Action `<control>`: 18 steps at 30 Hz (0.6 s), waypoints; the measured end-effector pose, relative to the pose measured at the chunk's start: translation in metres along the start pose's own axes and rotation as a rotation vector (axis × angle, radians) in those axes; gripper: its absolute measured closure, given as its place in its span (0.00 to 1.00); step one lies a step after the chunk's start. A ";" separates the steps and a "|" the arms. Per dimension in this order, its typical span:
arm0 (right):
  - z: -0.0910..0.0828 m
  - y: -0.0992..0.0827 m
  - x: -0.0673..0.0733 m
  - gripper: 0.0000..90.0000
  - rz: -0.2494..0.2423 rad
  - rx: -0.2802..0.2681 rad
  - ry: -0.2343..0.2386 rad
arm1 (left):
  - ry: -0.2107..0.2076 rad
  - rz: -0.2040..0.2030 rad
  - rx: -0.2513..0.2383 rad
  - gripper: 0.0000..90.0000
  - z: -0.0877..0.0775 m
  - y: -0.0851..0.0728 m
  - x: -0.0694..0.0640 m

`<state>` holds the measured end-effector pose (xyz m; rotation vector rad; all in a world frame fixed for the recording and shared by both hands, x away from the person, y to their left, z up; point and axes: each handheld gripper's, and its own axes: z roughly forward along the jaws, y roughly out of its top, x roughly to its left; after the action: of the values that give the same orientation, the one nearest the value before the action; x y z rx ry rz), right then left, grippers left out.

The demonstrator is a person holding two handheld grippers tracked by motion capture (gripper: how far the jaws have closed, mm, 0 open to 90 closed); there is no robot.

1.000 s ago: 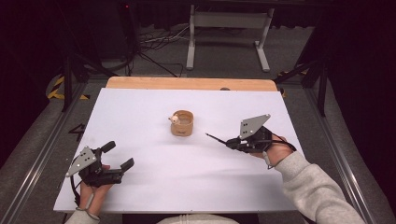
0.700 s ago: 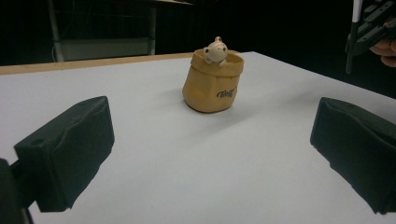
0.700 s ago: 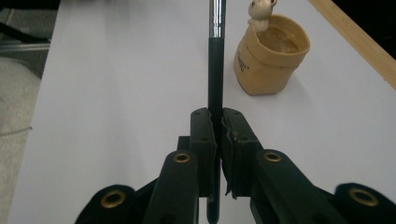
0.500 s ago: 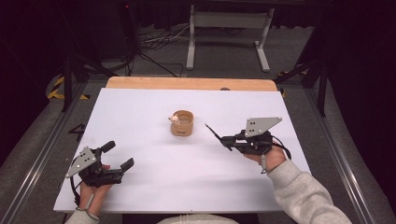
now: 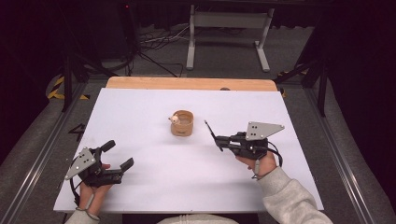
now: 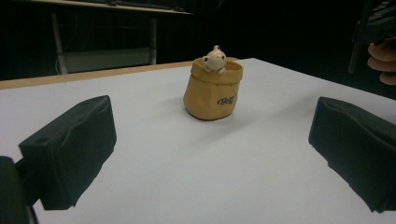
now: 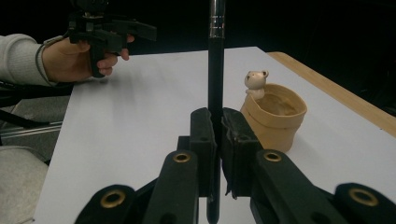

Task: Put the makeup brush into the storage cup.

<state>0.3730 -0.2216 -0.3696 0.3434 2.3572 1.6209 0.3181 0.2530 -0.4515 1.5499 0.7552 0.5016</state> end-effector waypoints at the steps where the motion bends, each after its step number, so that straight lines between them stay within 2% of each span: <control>1: 0.001 0.000 0.001 0.93 -0.001 -0.008 -0.001 | -0.001 0.001 0.001 0.02 0.000 0.000 0.000; 4: 0.003 -0.001 0.003 0.93 0.006 -0.046 -0.009 | -0.003 0.009 -0.002 0.02 0.000 0.000 -0.001; 8: 0.003 -0.006 0.005 0.93 0.025 -0.123 -0.028 | -0.003 0.024 0.002 0.02 0.001 0.000 -0.002; 10: 0.003 -0.009 0.007 0.93 0.031 -0.156 -0.031 | -0.008 0.043 0.011 0.01 0.003 0.001 -0.004; 14: 0.003 -0.010 0.008 0.93 0.008 -0.154 -0.041 | -0.014 0.054 0.018 0.01 0.004 0.001 -0.006; 18: 0.003 -0.012 0.008 0.93 0.022 -0.166 -0.043 | -0.016 0.061 0.023 0.01 0.005 0.002 -0.007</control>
<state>0.3658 -0.2206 -0.3828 0.3679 2.1770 1.7862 0.3172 0.2448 -0.4498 1.5999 0.7052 0.5259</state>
